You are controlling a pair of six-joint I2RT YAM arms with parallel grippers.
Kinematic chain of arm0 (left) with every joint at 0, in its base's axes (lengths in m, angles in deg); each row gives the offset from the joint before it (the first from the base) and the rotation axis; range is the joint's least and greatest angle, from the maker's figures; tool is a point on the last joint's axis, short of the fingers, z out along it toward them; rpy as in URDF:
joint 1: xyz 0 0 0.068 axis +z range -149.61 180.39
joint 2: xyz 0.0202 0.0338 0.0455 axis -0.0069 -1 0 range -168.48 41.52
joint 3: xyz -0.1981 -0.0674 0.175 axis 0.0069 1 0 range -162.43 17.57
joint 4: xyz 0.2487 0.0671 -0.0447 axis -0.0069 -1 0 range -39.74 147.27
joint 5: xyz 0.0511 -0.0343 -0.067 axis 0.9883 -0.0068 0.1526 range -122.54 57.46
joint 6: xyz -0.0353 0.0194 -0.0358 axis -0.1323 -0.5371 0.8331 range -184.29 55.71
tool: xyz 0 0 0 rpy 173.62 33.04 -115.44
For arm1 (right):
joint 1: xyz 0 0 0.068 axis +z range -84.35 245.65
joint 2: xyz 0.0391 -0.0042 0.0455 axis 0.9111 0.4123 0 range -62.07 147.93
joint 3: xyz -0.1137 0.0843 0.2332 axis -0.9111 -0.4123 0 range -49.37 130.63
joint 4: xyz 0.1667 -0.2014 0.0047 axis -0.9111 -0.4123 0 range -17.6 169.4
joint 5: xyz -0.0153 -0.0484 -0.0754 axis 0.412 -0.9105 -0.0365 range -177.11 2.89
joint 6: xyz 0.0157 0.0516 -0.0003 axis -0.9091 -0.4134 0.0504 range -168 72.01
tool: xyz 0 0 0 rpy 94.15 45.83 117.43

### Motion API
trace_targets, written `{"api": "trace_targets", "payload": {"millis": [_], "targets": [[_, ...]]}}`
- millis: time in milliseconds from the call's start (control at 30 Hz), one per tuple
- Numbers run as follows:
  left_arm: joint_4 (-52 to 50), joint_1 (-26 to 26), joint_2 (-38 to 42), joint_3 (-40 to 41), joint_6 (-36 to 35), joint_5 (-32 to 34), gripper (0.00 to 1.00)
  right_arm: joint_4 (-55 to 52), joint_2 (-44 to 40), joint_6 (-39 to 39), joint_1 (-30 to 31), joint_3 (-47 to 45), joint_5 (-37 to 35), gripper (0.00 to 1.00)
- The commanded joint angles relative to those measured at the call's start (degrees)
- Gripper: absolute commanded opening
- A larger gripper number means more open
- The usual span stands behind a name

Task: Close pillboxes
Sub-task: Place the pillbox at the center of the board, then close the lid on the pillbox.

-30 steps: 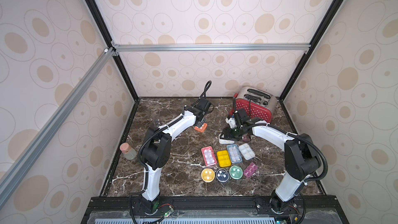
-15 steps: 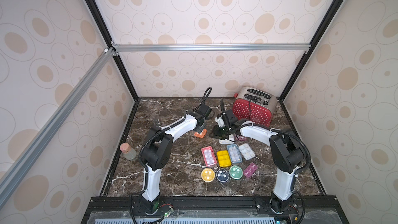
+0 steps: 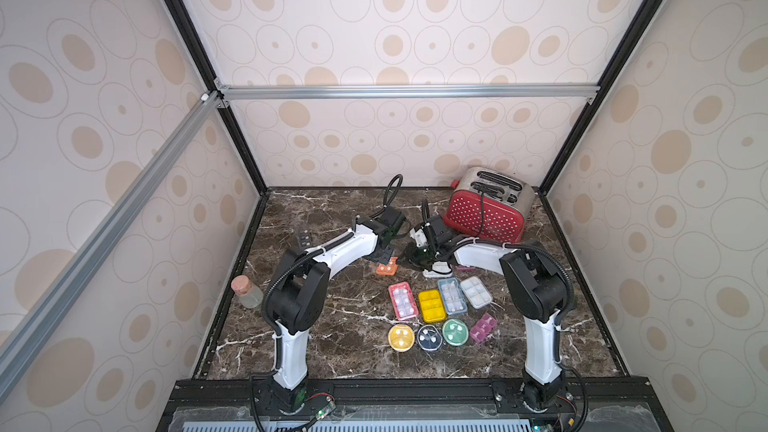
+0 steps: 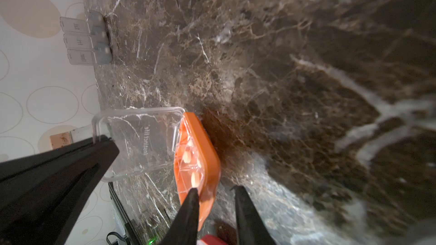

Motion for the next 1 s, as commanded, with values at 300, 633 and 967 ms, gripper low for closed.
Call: {"api": "trace_targets", "payload": {"millis": [300,633,967], "targets": [[-2.21,-0.75,0.78,-0.7,3.73,-2.63,0.11,1.94,2.78,-1.11,0.51,0.2,1.64,0.18],[-1.37,-0.76,1.11,0.0,6.43,-6.07,0.26,2.85,3.55,-1.35,0.6,-0.36,2.16,0.13],[1.92,-0.76,-0.03,1.25,7.29,-11.95,0.26,2.23,3.26,-0.44,0.6,-0.17,2.3,0.11]]}}
